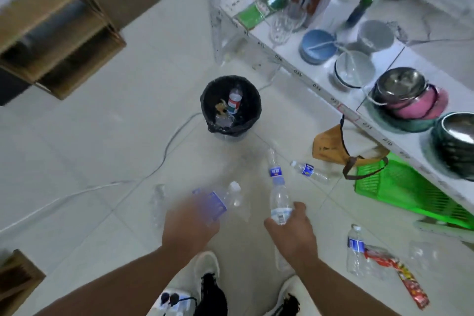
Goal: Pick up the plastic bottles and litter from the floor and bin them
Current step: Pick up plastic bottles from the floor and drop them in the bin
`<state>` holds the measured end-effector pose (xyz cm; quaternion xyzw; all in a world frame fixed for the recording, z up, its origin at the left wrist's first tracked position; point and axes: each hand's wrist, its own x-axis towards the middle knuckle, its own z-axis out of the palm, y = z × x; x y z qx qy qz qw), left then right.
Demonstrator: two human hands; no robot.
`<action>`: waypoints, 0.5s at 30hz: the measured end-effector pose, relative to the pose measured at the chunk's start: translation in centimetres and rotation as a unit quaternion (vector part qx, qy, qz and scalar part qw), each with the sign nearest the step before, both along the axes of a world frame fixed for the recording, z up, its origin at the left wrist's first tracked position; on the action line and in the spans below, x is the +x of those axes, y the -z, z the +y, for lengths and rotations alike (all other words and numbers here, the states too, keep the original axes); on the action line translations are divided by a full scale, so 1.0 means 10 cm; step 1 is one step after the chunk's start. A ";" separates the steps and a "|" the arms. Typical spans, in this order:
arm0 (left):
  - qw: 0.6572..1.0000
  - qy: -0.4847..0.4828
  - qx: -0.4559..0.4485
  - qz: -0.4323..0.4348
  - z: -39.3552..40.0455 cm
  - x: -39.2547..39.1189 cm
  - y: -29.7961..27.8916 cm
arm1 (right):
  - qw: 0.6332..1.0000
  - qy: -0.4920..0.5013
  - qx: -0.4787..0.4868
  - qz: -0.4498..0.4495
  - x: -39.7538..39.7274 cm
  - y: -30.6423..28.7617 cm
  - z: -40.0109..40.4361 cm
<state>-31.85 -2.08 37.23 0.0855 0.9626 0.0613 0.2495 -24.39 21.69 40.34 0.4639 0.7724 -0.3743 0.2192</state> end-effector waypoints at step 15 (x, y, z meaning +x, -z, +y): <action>0.972 -0.199 0.064 -0.106 0.04 -1.22 -1.80 | 0.993 -0.110 -0.047 0.021 -1.39 -1.51 0.26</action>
